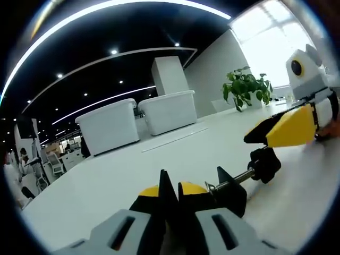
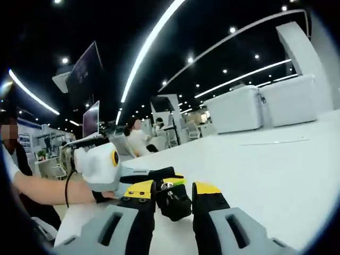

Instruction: Clamp the fixed fixture on the desktop, loosen the retaining clip, secure it to the edge of the desk, and tighten the retaining clip.

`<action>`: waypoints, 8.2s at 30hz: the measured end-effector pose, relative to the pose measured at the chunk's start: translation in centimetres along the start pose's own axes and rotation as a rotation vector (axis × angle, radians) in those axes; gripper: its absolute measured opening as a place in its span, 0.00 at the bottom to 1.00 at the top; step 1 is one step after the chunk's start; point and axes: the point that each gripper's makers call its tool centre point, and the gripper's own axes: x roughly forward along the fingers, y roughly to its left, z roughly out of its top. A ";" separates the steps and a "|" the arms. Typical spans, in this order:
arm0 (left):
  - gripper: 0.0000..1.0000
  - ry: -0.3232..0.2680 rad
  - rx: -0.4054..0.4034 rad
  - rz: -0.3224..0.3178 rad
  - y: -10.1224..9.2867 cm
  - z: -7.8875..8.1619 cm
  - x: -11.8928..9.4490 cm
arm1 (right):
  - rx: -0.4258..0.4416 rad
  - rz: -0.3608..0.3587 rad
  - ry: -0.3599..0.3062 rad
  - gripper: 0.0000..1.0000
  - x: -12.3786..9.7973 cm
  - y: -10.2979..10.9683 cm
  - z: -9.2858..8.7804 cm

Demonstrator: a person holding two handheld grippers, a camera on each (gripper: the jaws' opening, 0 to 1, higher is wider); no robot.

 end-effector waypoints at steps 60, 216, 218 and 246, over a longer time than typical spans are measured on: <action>0.10 0.001 -0.003 0.004 0.0 0.0 -0.1 | 0.033 -0.069 -0.137 0.25 -1.3 -2.7 3.1; 0.09 0.003 -0.008 0.006 0.1 0.0 0.1 | -0.619 -0.047 0.035 0.22 1.2 0.3 -0.2; 0.09 0.003 -0.008 0.005 0.1 0.0 0.1 | -0.421 -0.036 0.012 0.24 1.0 -0.2 0.1; 0.09 -0.002 -0.002 0.004 0.0 0.1 0.0 | -0.097 0.046 0.008 0.16 0.7 0.3 0.0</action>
